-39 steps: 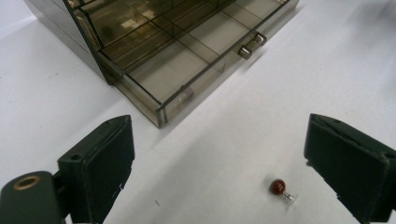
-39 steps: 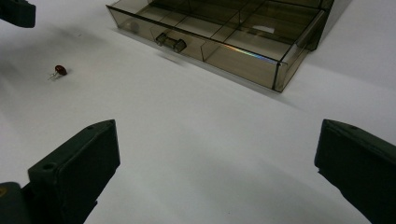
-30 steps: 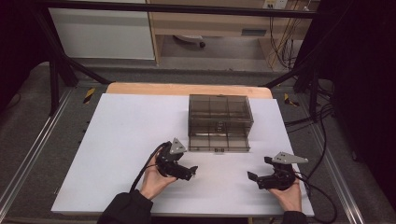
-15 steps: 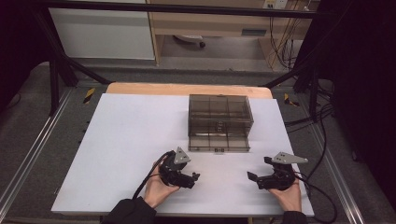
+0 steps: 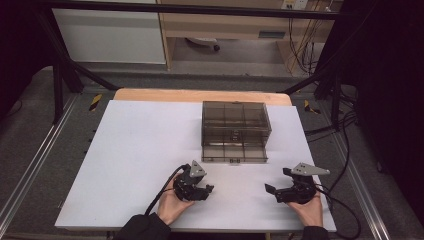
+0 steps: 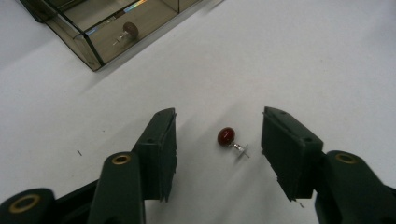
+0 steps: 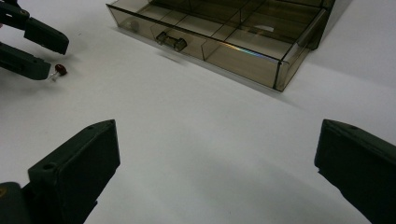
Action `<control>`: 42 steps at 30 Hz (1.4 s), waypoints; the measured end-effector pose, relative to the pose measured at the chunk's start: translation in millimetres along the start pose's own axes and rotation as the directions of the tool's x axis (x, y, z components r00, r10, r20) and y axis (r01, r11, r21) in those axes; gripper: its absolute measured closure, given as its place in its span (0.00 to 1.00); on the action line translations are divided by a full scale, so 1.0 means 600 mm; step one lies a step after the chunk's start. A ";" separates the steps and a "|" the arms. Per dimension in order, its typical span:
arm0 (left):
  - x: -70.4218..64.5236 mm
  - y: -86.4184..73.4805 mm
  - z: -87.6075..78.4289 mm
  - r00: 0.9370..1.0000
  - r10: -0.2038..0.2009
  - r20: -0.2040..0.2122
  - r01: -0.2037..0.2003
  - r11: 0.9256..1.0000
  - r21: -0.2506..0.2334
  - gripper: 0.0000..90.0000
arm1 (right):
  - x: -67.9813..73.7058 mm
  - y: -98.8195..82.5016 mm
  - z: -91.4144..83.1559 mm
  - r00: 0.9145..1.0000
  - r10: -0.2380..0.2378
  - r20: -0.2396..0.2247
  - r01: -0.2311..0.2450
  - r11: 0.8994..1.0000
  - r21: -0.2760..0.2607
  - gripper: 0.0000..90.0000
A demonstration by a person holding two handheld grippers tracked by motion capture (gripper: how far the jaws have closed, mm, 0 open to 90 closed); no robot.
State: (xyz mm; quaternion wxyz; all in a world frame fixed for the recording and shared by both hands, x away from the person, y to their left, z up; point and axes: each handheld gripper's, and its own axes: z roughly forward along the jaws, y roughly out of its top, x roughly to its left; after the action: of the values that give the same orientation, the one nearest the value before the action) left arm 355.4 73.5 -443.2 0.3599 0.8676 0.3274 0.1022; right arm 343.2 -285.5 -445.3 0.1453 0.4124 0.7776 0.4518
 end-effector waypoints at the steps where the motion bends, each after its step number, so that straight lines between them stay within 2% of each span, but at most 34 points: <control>1: 0.000 0.000 0.000 1.000 -0.005 0.005 0.005 1.000 0.002 0.54 | 0.000 0.000 0.000 1.000 0.000 0.000 0.000 1.000 0.001 0.01; 6: -0.002 0.000 0.003 1.000 -0.013 0.010 0.013 1.000 0.005 0.60 | 0.000 0.000 0.000 1.000 0.002 -0.001 -0.002 1.000 0.000 0.01; 21: -0.003 -0.003 0.006 1.000 0.000 0.006 0.000 1.000 0.017 0.78 | 0.000 0.000 -0.001 1.000 0.000 -0.001 0.000 1.000 -0.001 0.01; 31: -0.003 -0.005 0.004 1.000 -0.002 0.019 0.002 1.000 0.020 0.76 | 0.000 0.000 -0.001 1.000 0.001 -0.001 -0.001 1.000 -0.001 0.01; 34: -0.004 -0.006 0.004 1.000 0.006 0.003 -0.006 1.000 0.019 0.80 | 0.000 0.000 -0.001 1.000 0.001 -0.002 -0.001 1.000 -0.001 0.01; 42: 0.001 -0.005 0.003 1.000 -0.008 0.022 0.007 1.000 0.024 0.83 | 0.000 0.000 0.000 1.000 0.002 -0.003 -0.002 1.000 0.001 0.01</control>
State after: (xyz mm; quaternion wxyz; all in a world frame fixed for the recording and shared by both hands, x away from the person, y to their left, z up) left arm 355.2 74.5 -446.6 0.3537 0.8717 0.3277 0.0874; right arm 343.3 -285.7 -445.1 0.1434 0.4124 0.7777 0.4522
